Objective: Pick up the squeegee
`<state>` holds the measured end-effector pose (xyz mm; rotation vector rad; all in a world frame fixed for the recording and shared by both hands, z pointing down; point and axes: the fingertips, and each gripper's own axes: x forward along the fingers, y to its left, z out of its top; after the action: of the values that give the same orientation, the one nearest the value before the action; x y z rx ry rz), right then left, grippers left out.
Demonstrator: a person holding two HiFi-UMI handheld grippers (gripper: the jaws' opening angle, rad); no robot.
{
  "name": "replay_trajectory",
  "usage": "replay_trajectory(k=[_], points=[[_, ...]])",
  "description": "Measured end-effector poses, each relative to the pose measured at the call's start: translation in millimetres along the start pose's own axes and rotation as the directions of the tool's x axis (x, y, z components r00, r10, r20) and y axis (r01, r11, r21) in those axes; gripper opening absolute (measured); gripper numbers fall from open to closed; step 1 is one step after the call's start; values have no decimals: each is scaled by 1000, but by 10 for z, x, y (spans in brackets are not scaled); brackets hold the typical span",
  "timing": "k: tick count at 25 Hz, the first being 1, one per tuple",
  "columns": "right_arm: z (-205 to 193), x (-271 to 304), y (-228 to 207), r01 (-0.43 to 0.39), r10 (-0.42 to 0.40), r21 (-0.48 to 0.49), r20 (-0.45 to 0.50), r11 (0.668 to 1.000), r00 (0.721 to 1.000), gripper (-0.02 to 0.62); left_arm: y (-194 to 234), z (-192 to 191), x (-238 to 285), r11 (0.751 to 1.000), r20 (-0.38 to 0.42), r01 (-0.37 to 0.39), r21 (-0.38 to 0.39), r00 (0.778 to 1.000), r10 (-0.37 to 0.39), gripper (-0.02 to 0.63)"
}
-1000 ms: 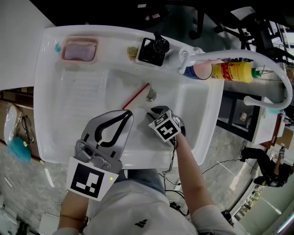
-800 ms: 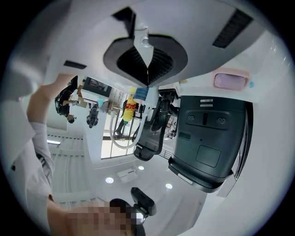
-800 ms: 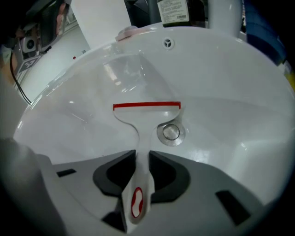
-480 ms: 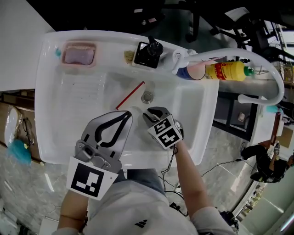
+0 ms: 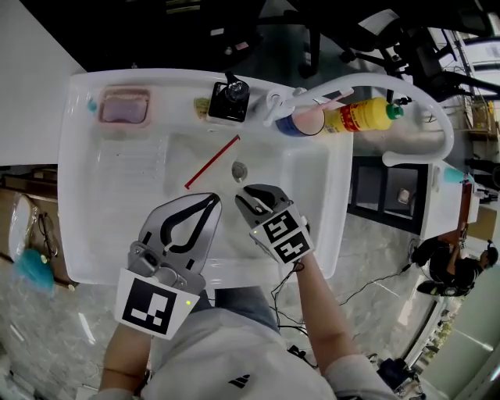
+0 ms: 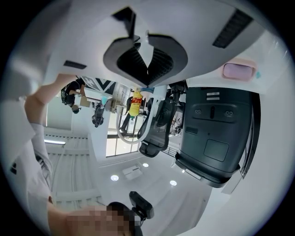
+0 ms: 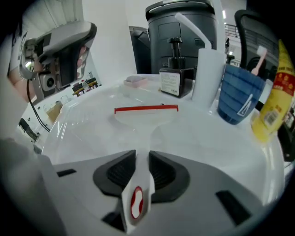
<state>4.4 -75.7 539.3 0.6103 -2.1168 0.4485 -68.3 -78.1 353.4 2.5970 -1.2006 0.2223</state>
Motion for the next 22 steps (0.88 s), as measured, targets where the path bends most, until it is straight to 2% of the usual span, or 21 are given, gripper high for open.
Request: replay_trajectory(k=[13, 22], points=[[150, -517, -14, 46, -50, 36, 122, 998, 991, 101, -320, 240, 78, 999, 31, 32, 37, 999, -33, 14], [245, -846, -48, 77, -90, 70, 215, 995, 973, 101, -538, 342, 71, 997, 43, 41, 65, 998, -44, 14]])
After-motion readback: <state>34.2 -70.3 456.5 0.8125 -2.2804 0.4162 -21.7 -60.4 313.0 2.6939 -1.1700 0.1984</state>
